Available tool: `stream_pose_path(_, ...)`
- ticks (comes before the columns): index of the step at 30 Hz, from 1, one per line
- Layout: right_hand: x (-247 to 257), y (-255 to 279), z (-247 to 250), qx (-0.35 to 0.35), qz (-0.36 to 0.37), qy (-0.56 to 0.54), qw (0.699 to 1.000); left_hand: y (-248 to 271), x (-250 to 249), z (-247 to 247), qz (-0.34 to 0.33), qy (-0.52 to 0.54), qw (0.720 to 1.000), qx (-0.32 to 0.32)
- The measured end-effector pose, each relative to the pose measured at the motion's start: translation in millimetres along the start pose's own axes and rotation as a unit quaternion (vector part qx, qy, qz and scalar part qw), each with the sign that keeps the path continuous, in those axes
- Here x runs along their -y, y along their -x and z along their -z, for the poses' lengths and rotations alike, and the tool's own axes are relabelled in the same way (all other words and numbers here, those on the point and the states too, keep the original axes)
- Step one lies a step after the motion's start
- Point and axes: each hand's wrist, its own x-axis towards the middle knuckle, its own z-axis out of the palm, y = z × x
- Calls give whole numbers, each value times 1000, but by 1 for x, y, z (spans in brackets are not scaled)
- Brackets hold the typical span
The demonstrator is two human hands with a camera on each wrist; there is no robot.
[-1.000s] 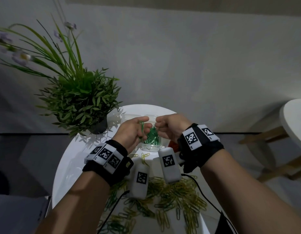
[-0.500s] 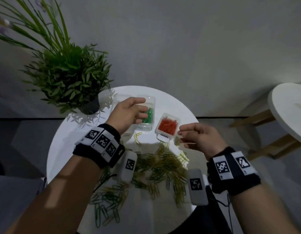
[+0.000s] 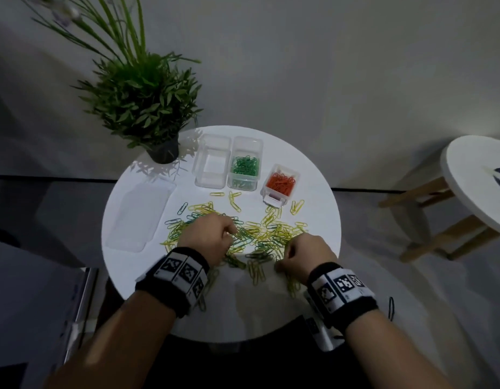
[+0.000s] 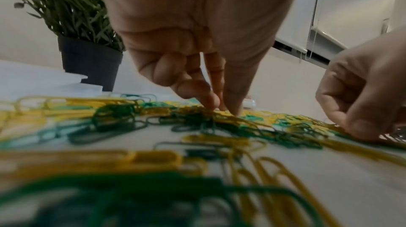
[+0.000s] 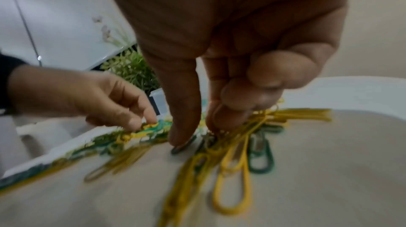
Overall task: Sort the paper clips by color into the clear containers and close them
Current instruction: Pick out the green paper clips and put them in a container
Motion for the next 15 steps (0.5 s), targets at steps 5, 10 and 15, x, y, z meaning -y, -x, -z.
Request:
stream_pose_path(5, 16, 0, -6, -25, 10, 65, 997, -7, -2, 18, 2, -37, 999, -21)
stream_pose_path(10, 25, -5, -7, -22, 29, 68, 997, -10, -14, 24, -31, -70, 997, -2)
stream_pose_path(15, 13, -5, 2, -76, 31, -71, 994, -20, -14, 16, -39, -107, 993, -12)
